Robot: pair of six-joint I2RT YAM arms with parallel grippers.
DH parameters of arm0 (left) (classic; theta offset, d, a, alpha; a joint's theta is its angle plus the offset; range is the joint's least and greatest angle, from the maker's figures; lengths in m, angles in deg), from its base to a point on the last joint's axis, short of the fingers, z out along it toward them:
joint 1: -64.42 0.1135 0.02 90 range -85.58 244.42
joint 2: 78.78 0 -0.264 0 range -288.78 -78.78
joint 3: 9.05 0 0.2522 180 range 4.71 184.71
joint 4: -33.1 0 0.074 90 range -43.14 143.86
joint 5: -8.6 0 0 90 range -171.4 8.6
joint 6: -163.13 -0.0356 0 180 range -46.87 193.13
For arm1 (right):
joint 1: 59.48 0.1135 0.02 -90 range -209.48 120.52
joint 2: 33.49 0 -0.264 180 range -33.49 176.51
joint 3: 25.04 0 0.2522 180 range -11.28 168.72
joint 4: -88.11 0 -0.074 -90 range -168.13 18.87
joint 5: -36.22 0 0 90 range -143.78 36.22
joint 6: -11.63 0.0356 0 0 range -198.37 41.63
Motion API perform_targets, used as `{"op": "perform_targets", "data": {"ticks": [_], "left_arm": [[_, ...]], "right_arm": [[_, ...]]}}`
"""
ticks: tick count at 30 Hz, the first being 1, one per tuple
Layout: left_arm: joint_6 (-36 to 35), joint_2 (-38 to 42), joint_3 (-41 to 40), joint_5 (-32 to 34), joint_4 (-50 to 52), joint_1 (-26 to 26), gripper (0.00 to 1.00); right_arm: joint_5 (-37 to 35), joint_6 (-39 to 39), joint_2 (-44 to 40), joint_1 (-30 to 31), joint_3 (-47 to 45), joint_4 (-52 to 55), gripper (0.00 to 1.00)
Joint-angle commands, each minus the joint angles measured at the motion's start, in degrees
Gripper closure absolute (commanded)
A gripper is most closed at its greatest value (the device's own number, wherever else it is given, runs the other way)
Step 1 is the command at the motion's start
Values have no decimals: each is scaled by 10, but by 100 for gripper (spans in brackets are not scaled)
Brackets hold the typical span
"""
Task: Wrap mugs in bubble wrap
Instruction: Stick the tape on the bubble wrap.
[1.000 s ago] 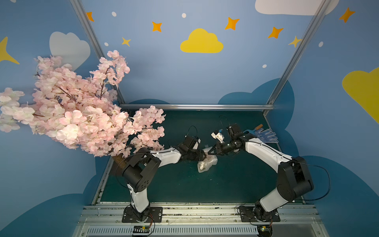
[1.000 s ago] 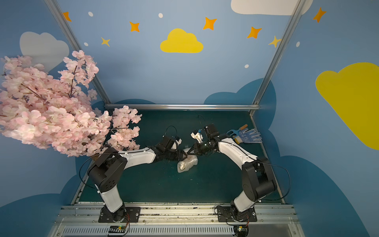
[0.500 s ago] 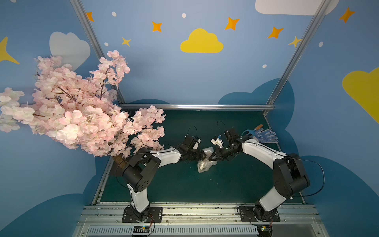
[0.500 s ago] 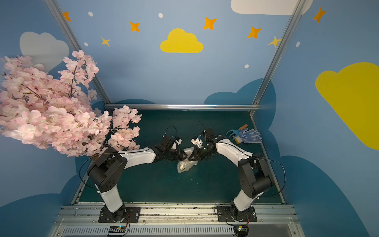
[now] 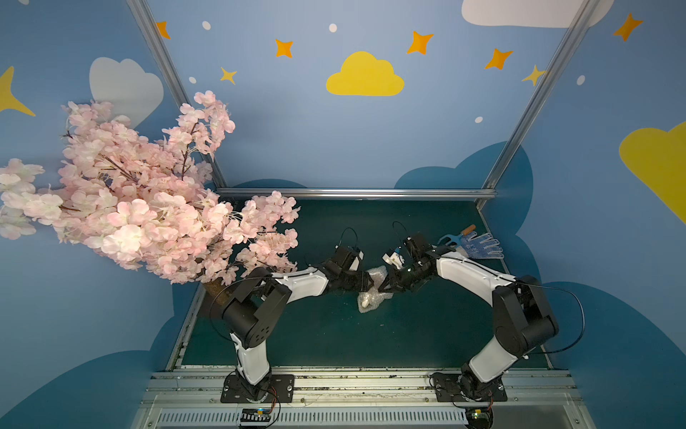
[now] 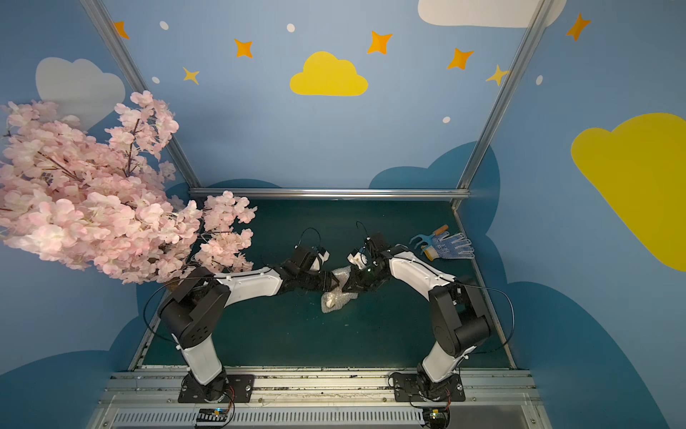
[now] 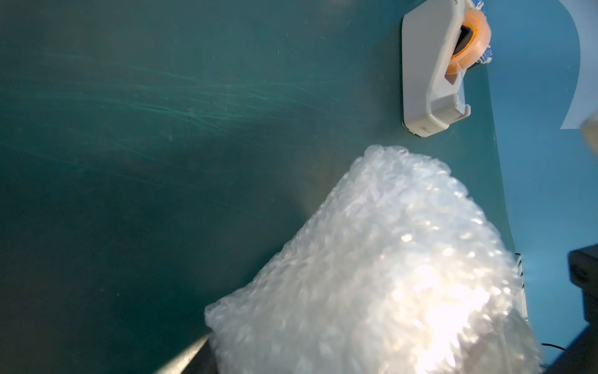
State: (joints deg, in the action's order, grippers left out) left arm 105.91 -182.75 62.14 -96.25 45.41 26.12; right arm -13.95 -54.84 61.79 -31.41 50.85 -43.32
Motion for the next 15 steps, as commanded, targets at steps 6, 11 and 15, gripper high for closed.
{"op": "perform_targets", "data": {"ticks": [6,11,15], "left_arm": [[-7,-16,-9,-2,35,-10,40],[-5,-17,-8,-2,35,-11,40],[-5,-16,-8,-2,36,-11,40]], "right_arm": [[-102,-13,31,23,25,78,100],[-155,-35,25,38,15,79,100],[-192,-45,22,46,-2,68,100]]}}
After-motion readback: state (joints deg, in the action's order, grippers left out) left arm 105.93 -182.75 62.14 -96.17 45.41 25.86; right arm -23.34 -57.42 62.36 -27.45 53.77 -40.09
